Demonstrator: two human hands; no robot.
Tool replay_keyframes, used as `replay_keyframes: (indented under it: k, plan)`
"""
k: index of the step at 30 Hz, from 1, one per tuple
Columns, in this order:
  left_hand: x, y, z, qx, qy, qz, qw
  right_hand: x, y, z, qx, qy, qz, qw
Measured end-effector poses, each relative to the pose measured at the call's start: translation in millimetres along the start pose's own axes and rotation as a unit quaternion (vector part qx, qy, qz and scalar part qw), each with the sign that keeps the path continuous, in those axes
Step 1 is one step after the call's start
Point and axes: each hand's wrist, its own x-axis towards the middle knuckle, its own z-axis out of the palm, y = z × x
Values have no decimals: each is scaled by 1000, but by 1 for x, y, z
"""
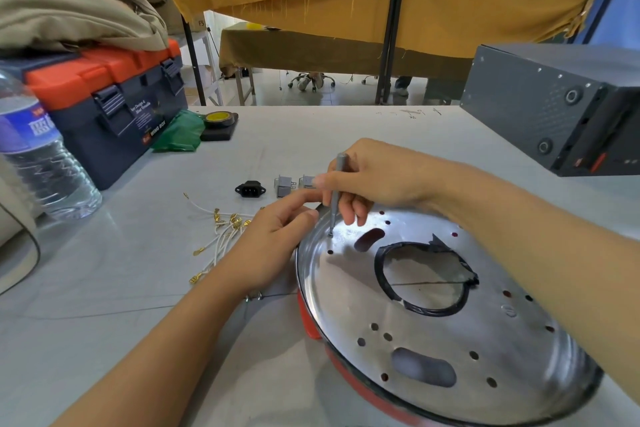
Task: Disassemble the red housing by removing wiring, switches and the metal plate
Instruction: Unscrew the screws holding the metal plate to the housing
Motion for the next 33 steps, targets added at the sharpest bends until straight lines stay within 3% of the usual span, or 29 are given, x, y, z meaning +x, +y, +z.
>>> replay_keyframes:
  k: [3,7,13,26,29,33]
  plan:
    - [0,0,0,7,-4,2,1000,1,6,18,-29,116,-5,993]
    - [1,-4,0,9,4,1,1000,-2,10,26,-65,177,-11,982]
    - [1,-2,0,-2,1,-8,1000,-1,0,27,-114,140,-10,983]
    - [-1,2,0,9,-1,4,1000,-6,-4,-8,-86,-59,-26,994]
    - [-1,1,-1,7,4,1,1000,-8,0,-5,-50,-48,-30,997]
    - [0,3,0,5,-6,-4,1000,-8,11,11,17,58,-35,998]
